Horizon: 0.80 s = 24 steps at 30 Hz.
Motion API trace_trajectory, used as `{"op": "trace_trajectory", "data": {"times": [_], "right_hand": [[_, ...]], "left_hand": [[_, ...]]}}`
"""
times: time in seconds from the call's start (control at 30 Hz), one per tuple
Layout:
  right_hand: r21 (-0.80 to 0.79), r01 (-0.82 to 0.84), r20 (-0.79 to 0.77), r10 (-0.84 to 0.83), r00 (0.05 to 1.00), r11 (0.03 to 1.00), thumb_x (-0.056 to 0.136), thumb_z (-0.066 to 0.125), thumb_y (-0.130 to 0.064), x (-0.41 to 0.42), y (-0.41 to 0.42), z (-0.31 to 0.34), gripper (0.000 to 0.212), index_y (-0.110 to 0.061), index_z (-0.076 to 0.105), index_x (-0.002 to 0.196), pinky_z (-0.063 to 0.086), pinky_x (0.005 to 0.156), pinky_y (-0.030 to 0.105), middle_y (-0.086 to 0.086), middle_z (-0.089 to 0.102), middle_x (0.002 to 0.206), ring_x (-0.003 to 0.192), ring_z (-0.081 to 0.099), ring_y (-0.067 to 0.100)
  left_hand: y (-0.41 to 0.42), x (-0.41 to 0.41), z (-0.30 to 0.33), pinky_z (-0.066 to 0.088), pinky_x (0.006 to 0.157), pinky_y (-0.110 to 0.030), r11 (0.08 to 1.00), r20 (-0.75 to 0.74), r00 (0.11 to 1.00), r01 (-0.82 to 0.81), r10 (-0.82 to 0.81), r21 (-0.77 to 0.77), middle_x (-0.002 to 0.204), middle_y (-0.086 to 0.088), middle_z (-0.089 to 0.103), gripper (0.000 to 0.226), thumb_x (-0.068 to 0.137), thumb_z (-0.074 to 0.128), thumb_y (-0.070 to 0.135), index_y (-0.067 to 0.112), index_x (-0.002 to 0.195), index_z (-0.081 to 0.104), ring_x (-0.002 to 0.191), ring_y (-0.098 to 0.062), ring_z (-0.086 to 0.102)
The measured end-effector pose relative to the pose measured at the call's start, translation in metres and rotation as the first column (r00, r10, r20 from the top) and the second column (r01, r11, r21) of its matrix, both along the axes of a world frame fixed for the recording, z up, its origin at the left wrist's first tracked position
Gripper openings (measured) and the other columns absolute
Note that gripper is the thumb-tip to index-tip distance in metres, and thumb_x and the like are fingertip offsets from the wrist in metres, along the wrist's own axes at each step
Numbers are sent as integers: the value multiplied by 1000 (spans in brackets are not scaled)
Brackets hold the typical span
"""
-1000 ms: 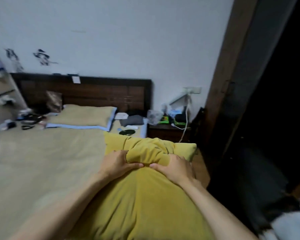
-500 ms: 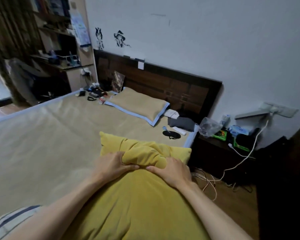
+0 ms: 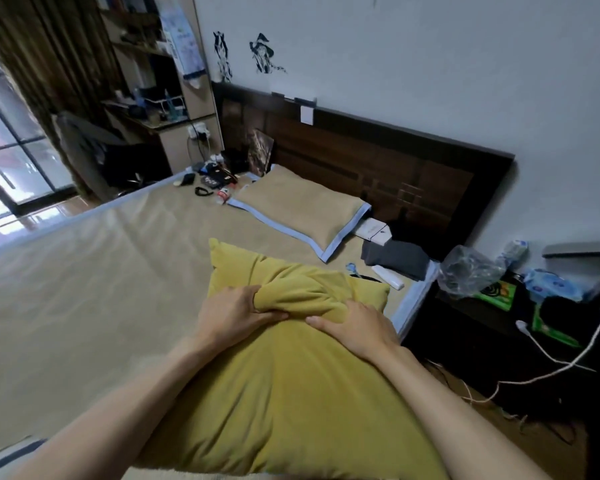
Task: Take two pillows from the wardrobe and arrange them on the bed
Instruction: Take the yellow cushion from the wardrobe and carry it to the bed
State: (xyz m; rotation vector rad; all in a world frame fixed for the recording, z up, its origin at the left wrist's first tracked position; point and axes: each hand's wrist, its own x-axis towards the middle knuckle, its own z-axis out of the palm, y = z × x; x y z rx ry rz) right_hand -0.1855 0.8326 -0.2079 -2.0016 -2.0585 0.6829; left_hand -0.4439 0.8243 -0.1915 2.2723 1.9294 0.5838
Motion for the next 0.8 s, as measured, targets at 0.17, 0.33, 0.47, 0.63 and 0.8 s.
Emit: {"op": "trace_trajectory", "data": {"times": [0.17,0.33,0.47,0.63,0.8], "right_hand": [[-47,-52,-9,52,999,998,45,36,-112,-3,89,13,110,-26,57,110,54,85,45,-2,67,114,105,64,28],[-97,-105,-79,97,992,990,48,44,-109,-10,224,27,88,-28,46,81,40,65,35,-9,58,83,78,56,15],[-8,5,-207,-6,978,1000,57,44,-105,-34,340,53,87,-30,49,101,46,82,37,-9,55,106,100,57,18],[49,-2,-213,12,977,999,51,40,-107,-66,441,80,127,-25,34,148,44,104,47,-2,39,154,137,44,24],[19,18,-254,-12,967,1000,45,44,-108,-59,518,84,134,-29,31,153,37,109,43,-1,39,158,141,40,24]], "left_hand": [[84,-8,14,48,57,-34,999,8,1000,-4,3,41,84,9,74,74,62,43,98,34,92,64,82,-20,68],[207,-39,19,51,58,-35,991,4,997,75,-76,111,82,9,74,70,68,42,95,34,93,65,79,-19,68],[319,-66,38,43,57,-34,965,-83,977,208,-197,159,88,7,74,62,76,41,88,32,95,62,85,-21,68],[410,-76,75,50,62,-39,899,-194,909,403,-370,174,88,5,70,59,84,34,79,24,87,56,84,-24,67],[455,-78,90,40,49,-27,829,-250,896,437,-367,348,71,6,64,42,89,48,65,24,79,53,67,-21,64]]}}
